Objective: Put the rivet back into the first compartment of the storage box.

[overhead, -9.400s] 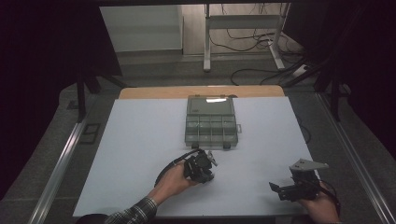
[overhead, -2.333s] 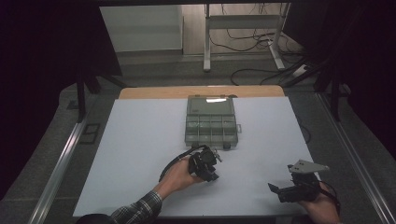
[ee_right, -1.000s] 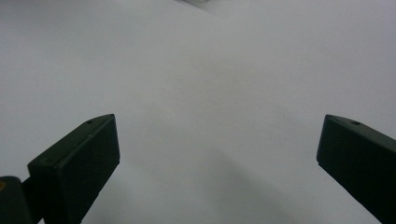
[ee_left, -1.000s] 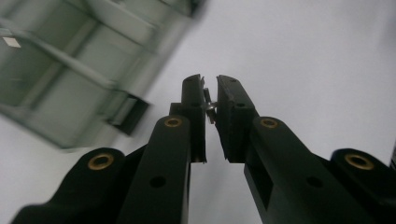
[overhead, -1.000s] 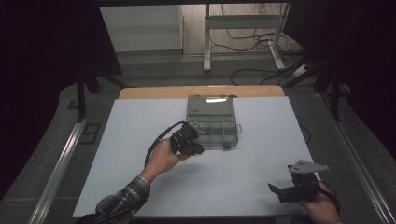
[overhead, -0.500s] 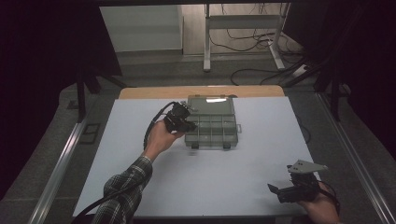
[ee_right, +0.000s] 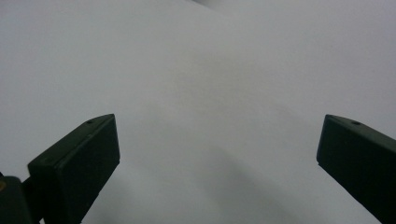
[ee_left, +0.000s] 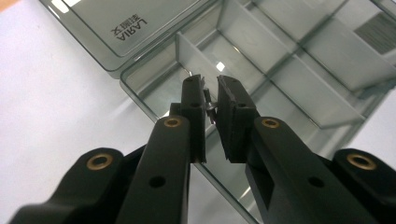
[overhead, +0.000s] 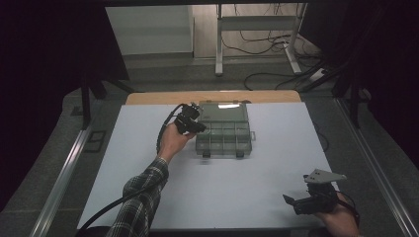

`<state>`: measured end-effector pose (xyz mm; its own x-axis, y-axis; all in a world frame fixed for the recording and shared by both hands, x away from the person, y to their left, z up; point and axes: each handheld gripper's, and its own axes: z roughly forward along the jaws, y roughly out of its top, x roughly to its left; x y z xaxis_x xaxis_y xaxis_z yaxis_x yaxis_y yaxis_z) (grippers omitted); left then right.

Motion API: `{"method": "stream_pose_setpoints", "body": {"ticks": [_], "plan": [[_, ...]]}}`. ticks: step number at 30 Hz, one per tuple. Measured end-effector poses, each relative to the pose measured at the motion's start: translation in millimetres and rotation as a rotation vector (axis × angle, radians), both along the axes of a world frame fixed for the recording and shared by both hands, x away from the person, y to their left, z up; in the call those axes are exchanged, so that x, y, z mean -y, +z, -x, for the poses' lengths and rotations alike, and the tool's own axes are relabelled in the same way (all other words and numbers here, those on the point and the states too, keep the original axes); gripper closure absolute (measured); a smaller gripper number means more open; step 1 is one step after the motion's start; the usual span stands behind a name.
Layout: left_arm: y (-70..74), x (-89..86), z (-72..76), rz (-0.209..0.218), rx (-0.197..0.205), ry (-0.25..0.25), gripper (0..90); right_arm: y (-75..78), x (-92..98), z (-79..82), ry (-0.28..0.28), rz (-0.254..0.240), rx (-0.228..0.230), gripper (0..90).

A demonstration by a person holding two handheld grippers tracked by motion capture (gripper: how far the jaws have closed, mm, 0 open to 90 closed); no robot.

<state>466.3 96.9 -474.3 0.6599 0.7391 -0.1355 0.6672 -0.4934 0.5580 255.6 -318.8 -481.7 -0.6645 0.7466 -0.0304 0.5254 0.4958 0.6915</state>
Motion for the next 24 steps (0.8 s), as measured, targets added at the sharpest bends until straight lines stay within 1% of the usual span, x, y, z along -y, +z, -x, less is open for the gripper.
{"method": "stream_pose_setpoints", "body": {"ticks": [1, 3, 6, 8, 11, 14, 15, 18, 20, 21, 23, 24], "plan": [[-1.5, -0.3, -0.4, 0.002, 0.001, 0.007, 75.9, 0.0, 0.1, 0.0, 0.000, 0.000, 0.000, 0.0], [-2.4, -1.3, 0.0, 0.001, 0.007, 0.017, 70.0, 0.1, 0.2, 0.2, -0.001, -0.001, 0.000, 0.0], [0.5, -5.1, 3.3, 0.013, 0.014, 0.013, 66.2, 0.4, 0.3, 0.3, -0.003, -0.001, 0.003, 0.0], [3.0, -8.2, 7.7, 0.031, 0.027, -0.003, 60.4, 0.5, 0.2, 0.2, -0.004, -0.001, 0.005, 0.0], [5.0, -13.0, 15.3, 0.037, 0.041, -0.025, 50.3, 0.6, -0.1, 0.1, -0.006, 0.000, 0.006, 0.0], [5.3, -20.4, 21.3, 0.055, 0.043, -0.027, 39.3, 0.7, -0.2, -0.1, -0.010, -0.003, 0.008, 0.0], [5.3, -23.1, 23.3, 0.069, 0.042, -0.022, 36.6, 0.8, -0.1, 0.0, -0.012, -0.003, 0.009, 0.0], [7.0, -31.3, 29.0, 0.089, 0.040, -0.023, 28.6, 1.2, 0.3, -0.2, -0.018, -0.009, 0.011, 0.0], [8.2, -35.6, 32.5, 0.110, 0.027, -0.030, 23.6, 1.8, 1.1, -0.7, -0.026, -0.017, 0.012, 0.0], [9.2, -37.2, 34.9, 0.111, 0.028, -0.031, 20.6, 2.2, 1.7, -1.1, -0.032, -0.025, 0.013, 0.0], [11.7, -40.3, 40.5, 0.111, 0.038, -0.033, 18.4, 3.1, 3.4, -1.7, -0.045, -0.037, 0.015, 0.0], [12.7, -41.7, 43.0, 0.119, 0.036, -0.032, 17.1, 3.2, 4.2, -2.0, -0.050, -0.046, 0.015, 0.0]]}}
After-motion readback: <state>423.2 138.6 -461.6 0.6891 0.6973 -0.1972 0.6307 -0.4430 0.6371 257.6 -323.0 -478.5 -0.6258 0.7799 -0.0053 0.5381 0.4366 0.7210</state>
